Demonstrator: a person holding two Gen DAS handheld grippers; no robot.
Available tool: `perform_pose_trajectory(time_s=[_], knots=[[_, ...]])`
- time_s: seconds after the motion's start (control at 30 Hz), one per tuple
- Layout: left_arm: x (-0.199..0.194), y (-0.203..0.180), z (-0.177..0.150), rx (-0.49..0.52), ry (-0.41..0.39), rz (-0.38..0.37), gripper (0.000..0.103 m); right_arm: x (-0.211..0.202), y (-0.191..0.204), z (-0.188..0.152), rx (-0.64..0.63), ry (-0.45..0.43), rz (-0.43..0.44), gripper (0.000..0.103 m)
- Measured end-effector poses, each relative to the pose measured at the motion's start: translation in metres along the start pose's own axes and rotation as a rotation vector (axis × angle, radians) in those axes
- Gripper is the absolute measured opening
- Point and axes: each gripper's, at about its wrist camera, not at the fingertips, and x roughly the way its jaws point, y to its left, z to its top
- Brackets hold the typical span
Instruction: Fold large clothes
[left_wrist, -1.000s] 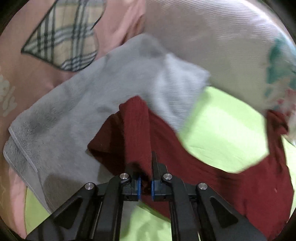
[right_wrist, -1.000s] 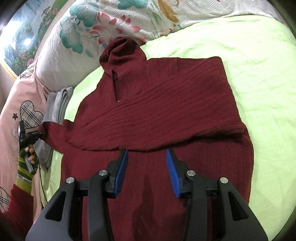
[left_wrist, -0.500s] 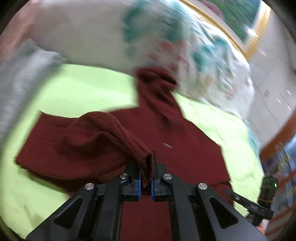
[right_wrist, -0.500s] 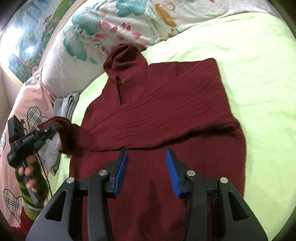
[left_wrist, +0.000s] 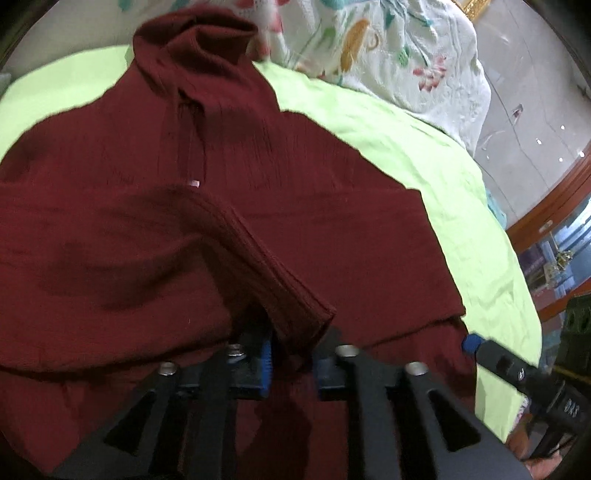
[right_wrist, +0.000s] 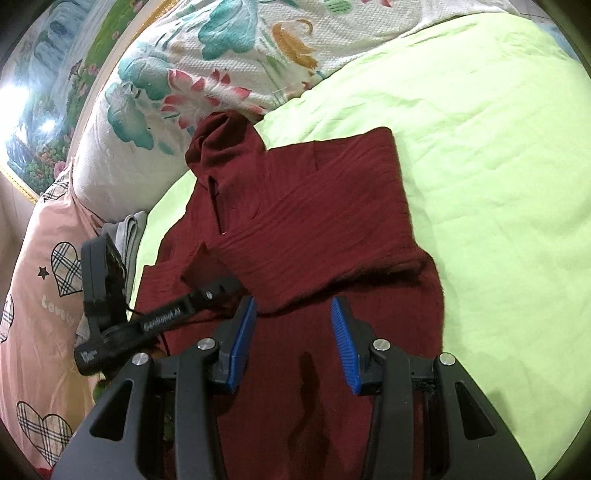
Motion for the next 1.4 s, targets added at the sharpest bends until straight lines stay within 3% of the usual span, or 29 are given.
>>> perform_pose_trajectory(time_s=[0.07, 0.2, 0.33, 0.4, 0.53, 0.67, 0.77, 0.83, 0.87, 0.93, 1.07, 1.17, 1.3, 1.4], knots=[[-0.011, 0.009, -0.002, 0.004, -0.011, 0.012, 0.042, 0.005, 0.005, 0.001, -0.013, 0.009, 0.006, 0.044], [-0.044, 0.032, -0.019, -0.004, -0.052, 0.049, 0.061, 0.018, 0.02, 0.003, -0.041, 0.029, 0.028, 0.055], [-0.087, 0.08, -0.037, -0.072, -0.111, 0.165, 0.063, 0.039, 0.039, 0.008, -0.083, 0.058, 0.056, 0.057], [-0.107, 0.119, -0.044, -0.167, -0.142, 0.238, 0.063, 0.048, 0.046, 0.01, -0.109, 0.059, 0.064, 0.066], [-0.132, 0.182, -0.054, -0.312, -0.189, 0.339, 0.063, 0.079, 0.05, 0.019, -0.147, 0.054, 0.001, 0.07], [-0.138, 0.222, -0.057, -0.409, -0.202, 0.379, 0.063, 0.108, 0.043, 0.03, -0.127, 0.076, -0.075, 0.07], [-0.139, 0.233, -0.053, -0.43, -0.22, 0.382, 0.063, 0.132, 0.043, 0.034, -0.11, 0.106, -0.058, 0.07], [-0.134, 0.234, -0.046, -0.425, -0.22, 0.398, 0.063, 0.143, 0.051, 0.035, -0.129, 0.129, -0.039, 0.035], [-0.133, 0.233, -0.045, -0.422, -0.219, 0.405, 0.063, 0.146, 0.052, 0.035, -0.124, 0.149, -0.026, 0.005], [-0.133, 0.233, -0.043, -0.41, -0.215, 0.417, 0.063, 0.136, 0.058, 0.037, -0.123, 0.126, 0.02, 0.005], [-0.131, 0.228, -0.041, -0.395, -0.209, 0.423, 0.062, 0.068, 0.061, 0.055, -0.127, -0.031, 0.086, 0.005], [-0.127, 0.223, -0.038, -0.371, -0.203, 0.442, 0.061, 0.028, 0.045, 0.065, -0.131, -0.134, 0.016, 0.005], [-0.121, 0.211, -0.037, -0.312, -0.187, 0.473, 0.059, 0.024, 0.005, 0.067, -0.063, -0.097, -0.062, 0.005], [-0.119, 0.207, -0.037, -0.295, -0.182, 0.519, 0.047, 0.034, -0.007, 0.061, -0.043, -0.065, -0.082, 0.005]])
